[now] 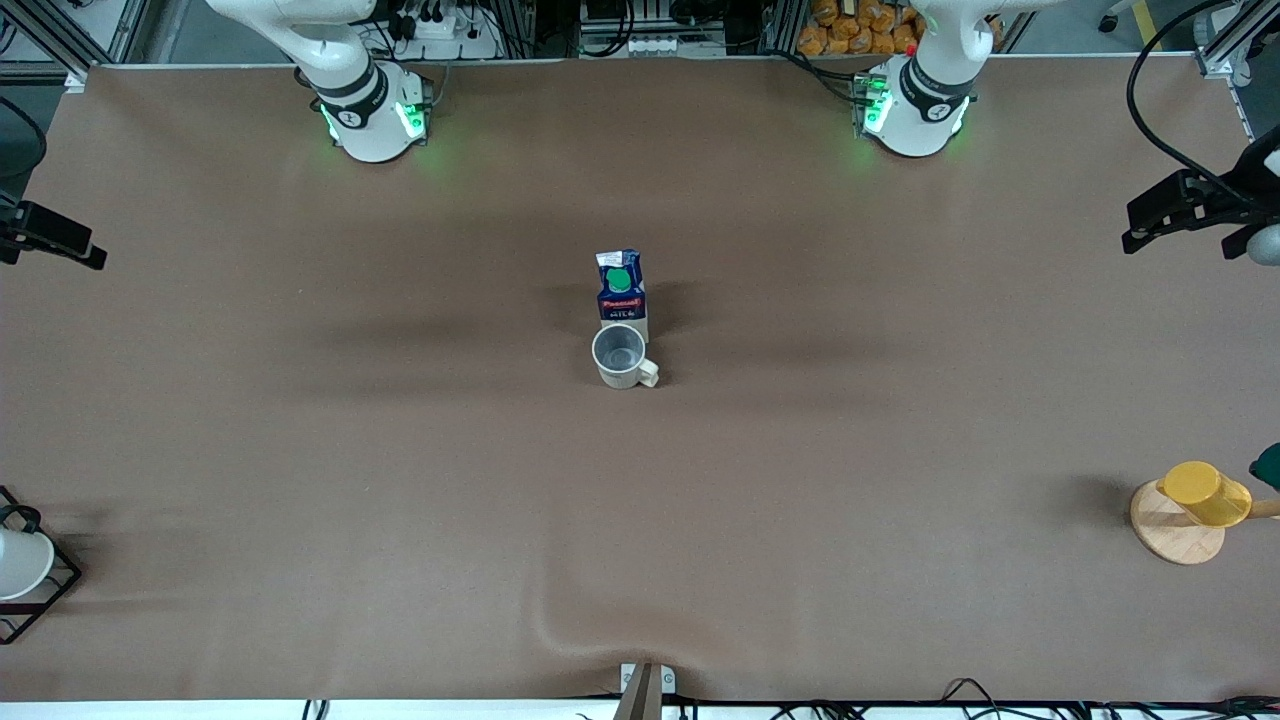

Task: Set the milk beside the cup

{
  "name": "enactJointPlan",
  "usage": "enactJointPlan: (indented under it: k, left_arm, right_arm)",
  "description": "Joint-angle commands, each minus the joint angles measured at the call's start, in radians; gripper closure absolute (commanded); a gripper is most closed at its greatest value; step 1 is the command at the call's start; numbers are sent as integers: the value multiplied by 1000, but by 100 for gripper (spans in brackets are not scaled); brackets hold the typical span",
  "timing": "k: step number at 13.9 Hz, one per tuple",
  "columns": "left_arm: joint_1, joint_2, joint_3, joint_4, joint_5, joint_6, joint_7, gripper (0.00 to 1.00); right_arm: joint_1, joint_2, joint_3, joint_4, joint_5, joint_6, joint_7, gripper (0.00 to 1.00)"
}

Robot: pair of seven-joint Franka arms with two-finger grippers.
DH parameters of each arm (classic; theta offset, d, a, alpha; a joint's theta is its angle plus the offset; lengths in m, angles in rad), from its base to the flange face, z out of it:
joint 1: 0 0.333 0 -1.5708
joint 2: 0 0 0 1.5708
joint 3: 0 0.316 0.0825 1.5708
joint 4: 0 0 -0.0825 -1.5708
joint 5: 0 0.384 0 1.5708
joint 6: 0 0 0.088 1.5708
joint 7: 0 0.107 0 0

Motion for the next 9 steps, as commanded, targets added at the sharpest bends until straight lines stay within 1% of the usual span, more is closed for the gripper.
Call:
enactJointPlan:
  k: [1, 3, 5, 9]
  left_arm:
    - [-14, -8, 7, -15, 37, 17, 43, 0]
    - [-18, -4, 7, -25, 63, 30, 42, 0]
    - [-21, -10, 7, -59, 54, 53, 11, 0]
    - [-19, -13, 7, -67, 31, 54, -26, 0]
  right_arm:
    - [7, 3, -4, 23, 18, -12, 62, 0]
    - [9, 5, -4, 23, 18, -9, 60, 0]
    - [10, 9, -4, 23, 32, -8, 60, 0]
    - [12, 11, -6, 23, 43, 24, 58, 0]
